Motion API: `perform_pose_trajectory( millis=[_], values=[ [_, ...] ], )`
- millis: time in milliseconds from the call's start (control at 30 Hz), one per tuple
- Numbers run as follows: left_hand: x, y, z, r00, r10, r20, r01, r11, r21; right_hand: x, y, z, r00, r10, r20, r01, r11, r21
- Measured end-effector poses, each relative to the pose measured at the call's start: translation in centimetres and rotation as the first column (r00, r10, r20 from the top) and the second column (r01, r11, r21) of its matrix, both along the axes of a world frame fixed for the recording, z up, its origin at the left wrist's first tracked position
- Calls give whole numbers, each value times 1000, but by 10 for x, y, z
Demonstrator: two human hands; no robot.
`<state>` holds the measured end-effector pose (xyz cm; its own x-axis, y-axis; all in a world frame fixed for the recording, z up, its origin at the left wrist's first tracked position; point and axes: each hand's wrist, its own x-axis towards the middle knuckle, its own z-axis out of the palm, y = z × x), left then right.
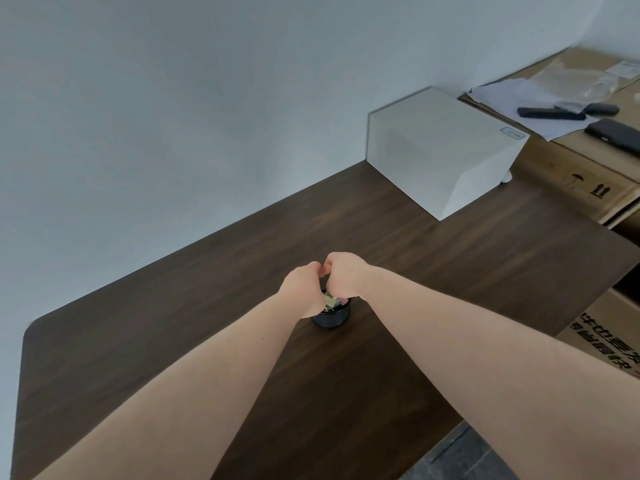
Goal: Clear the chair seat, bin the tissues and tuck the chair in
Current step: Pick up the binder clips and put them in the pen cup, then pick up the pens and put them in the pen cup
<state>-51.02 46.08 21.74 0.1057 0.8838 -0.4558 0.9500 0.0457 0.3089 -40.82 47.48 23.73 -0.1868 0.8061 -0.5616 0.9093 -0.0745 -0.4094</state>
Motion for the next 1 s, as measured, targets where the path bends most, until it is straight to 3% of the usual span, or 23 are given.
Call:
perform_pose_trajectory(
  millis=[433,633,833,1000],
  values=[
    [7,-11,35,986,-150,-74,154,987,51,36,-30,13,978,-157,-140,177,973,150],
    [53,-50,50,946,-318,-62,321,946,49,90,-107,22,931,-347,-114,364,910,201],
    [140,-117,47,841,-540,-6,539,839,75,157,-217,12,834,-551,-31,547,817,180],
    [221,-197,25,660,-751,16,752,659,-20,221,-325,-10,713,-700,40,695,714,86]
  ],
)
